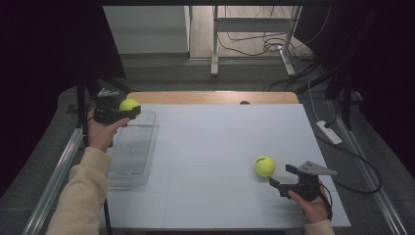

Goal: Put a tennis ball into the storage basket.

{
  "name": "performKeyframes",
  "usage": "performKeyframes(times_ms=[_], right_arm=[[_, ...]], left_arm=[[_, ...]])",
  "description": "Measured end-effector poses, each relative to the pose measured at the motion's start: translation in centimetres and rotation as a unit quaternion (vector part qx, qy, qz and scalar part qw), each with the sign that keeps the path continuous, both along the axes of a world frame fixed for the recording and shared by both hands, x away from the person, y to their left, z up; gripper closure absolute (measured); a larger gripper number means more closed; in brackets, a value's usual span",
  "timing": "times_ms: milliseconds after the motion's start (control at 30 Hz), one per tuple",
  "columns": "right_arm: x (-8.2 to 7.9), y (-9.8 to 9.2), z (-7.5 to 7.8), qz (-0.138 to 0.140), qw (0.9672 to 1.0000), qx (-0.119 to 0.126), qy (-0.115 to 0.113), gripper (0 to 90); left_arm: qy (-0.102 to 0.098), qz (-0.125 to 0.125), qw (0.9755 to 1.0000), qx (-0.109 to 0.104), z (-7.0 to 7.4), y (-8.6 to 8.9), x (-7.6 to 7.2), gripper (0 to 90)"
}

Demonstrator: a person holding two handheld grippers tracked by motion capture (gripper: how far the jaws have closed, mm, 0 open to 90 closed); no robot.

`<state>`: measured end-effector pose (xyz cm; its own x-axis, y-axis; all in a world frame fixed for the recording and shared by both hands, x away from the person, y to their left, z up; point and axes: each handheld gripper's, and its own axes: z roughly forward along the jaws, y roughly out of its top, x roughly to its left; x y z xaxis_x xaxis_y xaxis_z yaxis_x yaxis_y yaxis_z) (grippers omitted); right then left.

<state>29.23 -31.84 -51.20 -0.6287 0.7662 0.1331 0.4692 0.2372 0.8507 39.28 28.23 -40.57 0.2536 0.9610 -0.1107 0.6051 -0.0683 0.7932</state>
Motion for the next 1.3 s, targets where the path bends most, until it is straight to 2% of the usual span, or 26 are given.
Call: performKeyframes(times_ms=[467, 900, 1300], right_arm=[[0.0, 0.0, -0.1, 0.000, 1.0000, 0.000, 0.001, 8.8], [0.1, -0.1, -0.2, 0.001, 1.0000, -0.002, 0.001, 8.8], [0.1, -0.1, -0.2, 0.001, 1.0000, -0.002, 0.001, 8.7]], left_arm=[[0.014, 0.023, 0.9996, 0.002, -0.9, 1.1, 0.8, 26.8], [0.038, 0.037, 0.9985, 0.014, -2.3, 1.7, 2.0, 26.8], [0.052, 0.045, 0.9973, 0.026, -3.3, 1.9, 2.4, 26.8]])
